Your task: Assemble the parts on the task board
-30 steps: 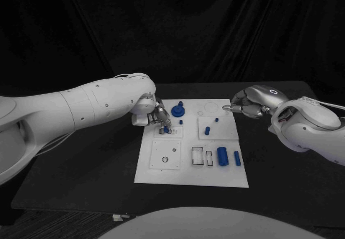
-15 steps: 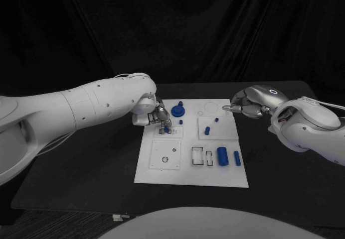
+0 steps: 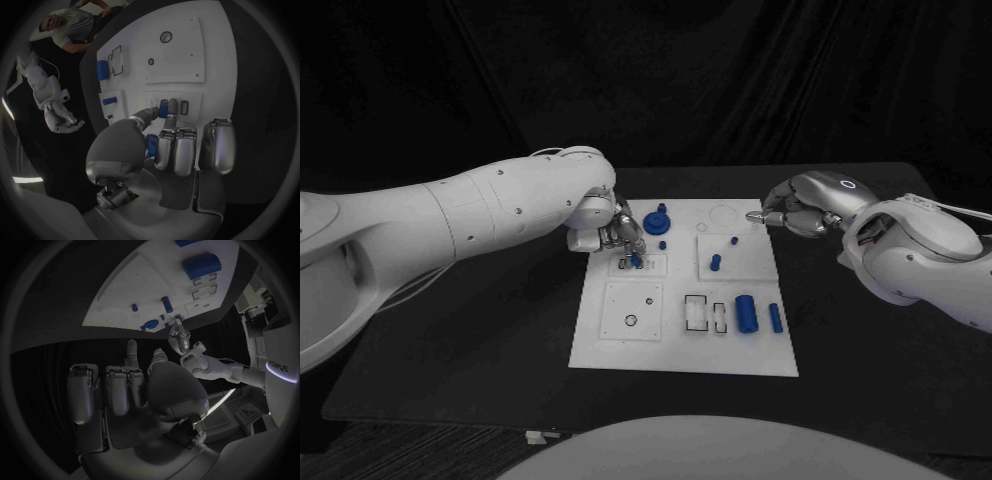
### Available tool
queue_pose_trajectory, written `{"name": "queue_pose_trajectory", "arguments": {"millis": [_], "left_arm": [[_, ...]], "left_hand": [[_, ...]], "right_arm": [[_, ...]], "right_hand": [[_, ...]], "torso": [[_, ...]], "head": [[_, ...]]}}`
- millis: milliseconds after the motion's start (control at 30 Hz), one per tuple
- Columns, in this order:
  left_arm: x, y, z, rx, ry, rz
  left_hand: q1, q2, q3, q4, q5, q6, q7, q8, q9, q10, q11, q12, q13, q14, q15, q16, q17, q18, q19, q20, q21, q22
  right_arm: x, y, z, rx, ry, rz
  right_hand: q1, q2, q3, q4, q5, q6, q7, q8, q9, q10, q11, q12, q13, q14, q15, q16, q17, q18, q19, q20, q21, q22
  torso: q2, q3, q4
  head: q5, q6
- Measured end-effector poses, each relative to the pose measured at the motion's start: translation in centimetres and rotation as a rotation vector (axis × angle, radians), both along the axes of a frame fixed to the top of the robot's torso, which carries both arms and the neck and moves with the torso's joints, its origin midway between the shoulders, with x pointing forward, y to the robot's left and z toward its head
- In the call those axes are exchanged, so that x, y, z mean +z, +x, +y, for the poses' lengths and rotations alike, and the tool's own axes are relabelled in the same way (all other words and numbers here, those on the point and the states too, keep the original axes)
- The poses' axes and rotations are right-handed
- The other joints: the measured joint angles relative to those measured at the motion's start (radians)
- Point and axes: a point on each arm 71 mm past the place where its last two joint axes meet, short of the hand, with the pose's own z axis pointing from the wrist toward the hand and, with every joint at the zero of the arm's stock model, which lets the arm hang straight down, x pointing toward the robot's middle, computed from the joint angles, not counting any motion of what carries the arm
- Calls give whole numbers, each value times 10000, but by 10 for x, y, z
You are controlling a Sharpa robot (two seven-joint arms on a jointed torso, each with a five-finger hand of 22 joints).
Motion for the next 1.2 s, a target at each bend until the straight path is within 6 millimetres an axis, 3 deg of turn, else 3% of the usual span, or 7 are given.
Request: {"name": "queue_pose_trajectory", "arguments": {"millis": [1200], "left_arm": [[-1, -1, 0, -76, -19, 47]], "left_hand": [[-8, 71, 25, 30, -28, 24, 15, -8, 23, 0, 0, 0, 0, 0, 0, -53, -4, 1, 0, 0, -38, 0]], "right_arm": [[-2, 0, 0, -34, -25, 51]], "right_hand": [[-1, -1, 0, 0, 6, 0, 0, 0, 5, 0, 0, 0, 0, 0, 0, 0, 0, 1, 0, 0, 0, -4]], "torso": [[-4, 1, -1]], "head": [[23, 0]]}}
